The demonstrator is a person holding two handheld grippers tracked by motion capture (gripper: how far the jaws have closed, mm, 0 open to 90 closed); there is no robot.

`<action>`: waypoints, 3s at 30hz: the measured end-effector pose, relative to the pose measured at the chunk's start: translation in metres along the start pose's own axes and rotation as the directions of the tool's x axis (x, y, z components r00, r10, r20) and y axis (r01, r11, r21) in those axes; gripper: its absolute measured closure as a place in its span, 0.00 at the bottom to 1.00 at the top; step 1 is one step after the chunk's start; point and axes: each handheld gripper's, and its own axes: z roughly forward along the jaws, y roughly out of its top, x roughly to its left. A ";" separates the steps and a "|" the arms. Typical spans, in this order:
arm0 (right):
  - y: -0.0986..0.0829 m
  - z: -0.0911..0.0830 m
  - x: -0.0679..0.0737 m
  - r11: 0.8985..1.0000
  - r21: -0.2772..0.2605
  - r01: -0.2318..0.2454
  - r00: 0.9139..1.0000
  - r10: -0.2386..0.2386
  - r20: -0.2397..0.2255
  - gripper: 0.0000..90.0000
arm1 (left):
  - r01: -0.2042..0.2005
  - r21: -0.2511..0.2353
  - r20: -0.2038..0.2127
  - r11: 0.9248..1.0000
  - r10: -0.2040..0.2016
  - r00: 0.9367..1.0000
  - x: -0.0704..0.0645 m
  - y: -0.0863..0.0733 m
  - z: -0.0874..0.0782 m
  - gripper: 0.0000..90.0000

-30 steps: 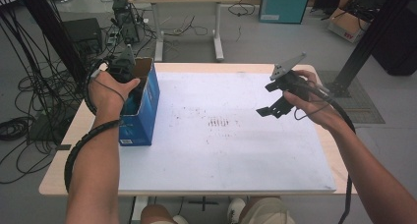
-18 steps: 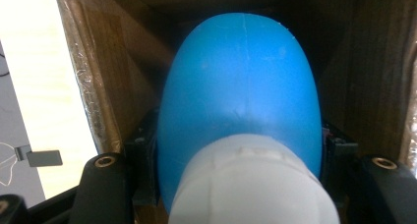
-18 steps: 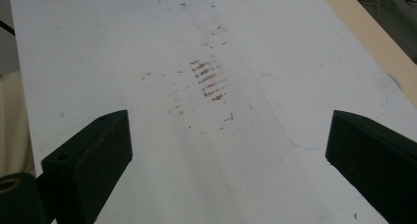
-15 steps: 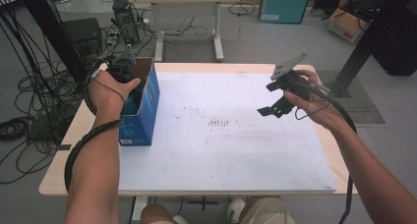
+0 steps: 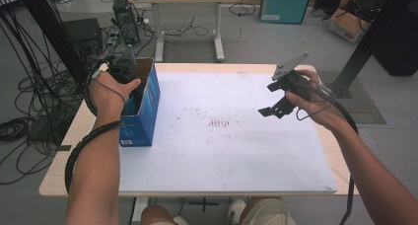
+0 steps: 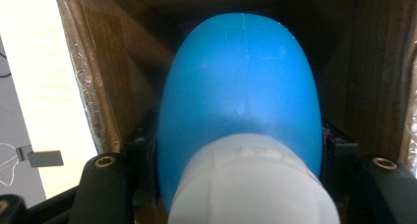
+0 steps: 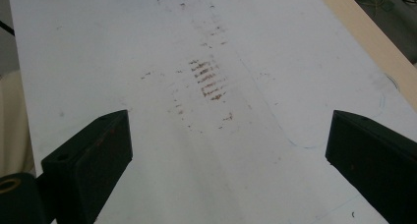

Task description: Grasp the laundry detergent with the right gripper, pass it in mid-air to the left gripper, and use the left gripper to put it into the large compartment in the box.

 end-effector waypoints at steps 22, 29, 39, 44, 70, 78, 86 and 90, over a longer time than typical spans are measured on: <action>0.000 0.000 -0.001 1.000 0.009 0.005 1.000 -0.005 -0.003 0.04 | 0.003 -0.007 0.000 1.000 -0.003 1.000 0.000 -0.001 0.000 0.41; 0.000 0.002 0.000 1.000 0.007 0.002 1.000 -0.002 -0.005 0.04 | 0.004 -0.005 0.001 1.000 -0.004 1.000 0.000 -0.001 0.001 0.41; 0.000 -0.001 0.000 1.000 0.013 -0.001 1.000 0.001 -0.002 0.04 | -0.001 0.000 -0.003 1.000 0.001 1.000 0.000 0.000 0.000 0.41; 0.000 0.000 0.000 1.000 0.011 0.010 1.000 -0.009 -0.003 0.04 | 0.005 -0.004 0.002 1.000 -0.005 1.000 0.000 -0.001 0.001 0.41; -0.002 0.000 0.000 1.000 0.004 0.007 1.000 -0.008 0.003 0.04 | -0.004 -0.017 0.018 1.000 0.005 1.000 -0.002 -0.002 -0.004 0.32; -0.001 0.002 0.001 1.000 0.001 0.012 1.000 -0.012 -0.002 0.04 | -0.016 -0.031 -0.004 0.999 0.016 1.000 -0.003 -0.005 -0.017 0.29; 0.000 0.004 0.001 1.000 -0.003 0.010 1.000 -0.010 -0.005 0.04 | -0.009 -0.053 -0.028 0.999 0.008 1.000 -0.003 -0.011 -0.031 0.29; -0.002 0.005 0.000 1.000 0.002 0.015 1.000 -0.015 -0.007 0.04 | -0.015 -0.067 -0.035 0.998 0.012 0.999 -0.004 -0.016 -0.041 0.28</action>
